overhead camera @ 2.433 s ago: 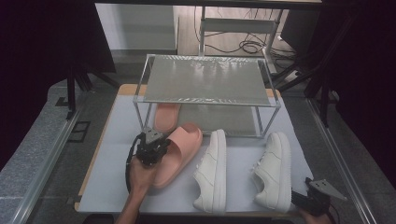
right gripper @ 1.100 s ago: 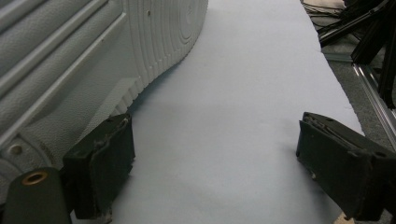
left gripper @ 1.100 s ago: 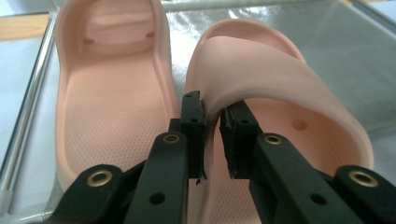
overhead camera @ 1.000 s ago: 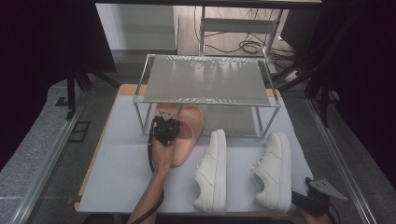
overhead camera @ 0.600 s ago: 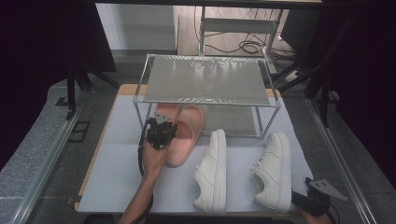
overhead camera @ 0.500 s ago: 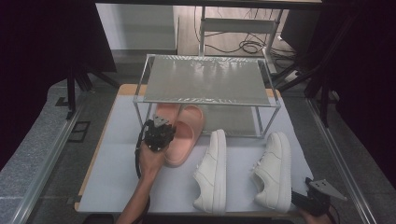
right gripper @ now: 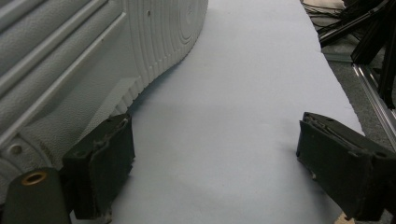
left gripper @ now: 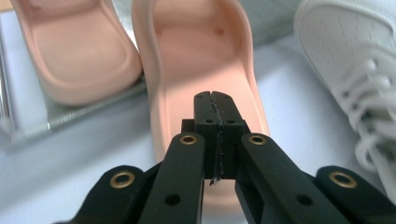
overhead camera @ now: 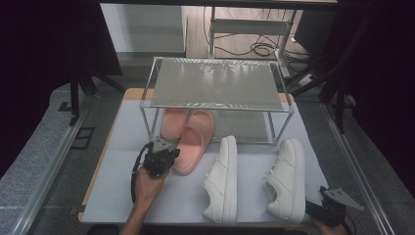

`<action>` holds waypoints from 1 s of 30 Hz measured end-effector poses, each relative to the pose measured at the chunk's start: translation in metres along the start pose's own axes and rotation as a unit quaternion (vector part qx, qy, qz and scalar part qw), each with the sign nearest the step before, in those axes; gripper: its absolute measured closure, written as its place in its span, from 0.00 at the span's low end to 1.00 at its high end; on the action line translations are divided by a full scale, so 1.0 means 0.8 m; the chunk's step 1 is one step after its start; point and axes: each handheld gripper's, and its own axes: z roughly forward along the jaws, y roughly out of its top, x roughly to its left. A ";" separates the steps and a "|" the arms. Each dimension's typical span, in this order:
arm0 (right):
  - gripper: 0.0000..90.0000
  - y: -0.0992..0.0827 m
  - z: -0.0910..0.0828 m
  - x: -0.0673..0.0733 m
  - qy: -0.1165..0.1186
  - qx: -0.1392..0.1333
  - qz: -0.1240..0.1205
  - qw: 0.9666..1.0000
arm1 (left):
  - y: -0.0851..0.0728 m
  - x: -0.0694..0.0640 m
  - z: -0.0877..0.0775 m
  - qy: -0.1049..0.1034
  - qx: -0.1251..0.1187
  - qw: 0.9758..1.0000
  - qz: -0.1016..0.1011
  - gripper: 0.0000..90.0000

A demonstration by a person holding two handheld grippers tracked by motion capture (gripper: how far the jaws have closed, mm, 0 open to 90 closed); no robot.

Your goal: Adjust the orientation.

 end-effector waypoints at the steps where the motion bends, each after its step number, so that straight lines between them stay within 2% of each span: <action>1: 0.13 0.000 0.000 0.000 0.000 0.000 0.000 1.000 | -0.004 -0.001 -0.002 -0.001 0.001 1.000 0.000 1.00; 8: 0.13 0.000 0.000 0.000 0.000 0.000 0.000 1.000 | -0.031 -0.014 -0.010 -0.013 0.016 1.000 0.005 1.00; 11: 0.13 0.000 0.000 0.000 0.000 0.000 0.001 1.000 | -0.040 -0.019 -0.010 -0.004 0.024 1.000 0.016 1.00; 15: 0.13 0.000 0.000 0.000 0.000 0.000 0.001 1.000 | -0.049 -0.020 -0.007 0.003 0.034 0.999 0.019 1.00; 22: 0.13 0.000 0.000 0.000 0.000 0.000 0.001 1.000 | -0.054 -0.019 0.007 -0.003 0.038 0.999 0.010 1.00; 30: 0.13 0.000 0.000 0.000 0.000 0.000 0.001 1.000 | -0.046 -0.028 0.021 -0.011 0.030 0.999 0.010 1.00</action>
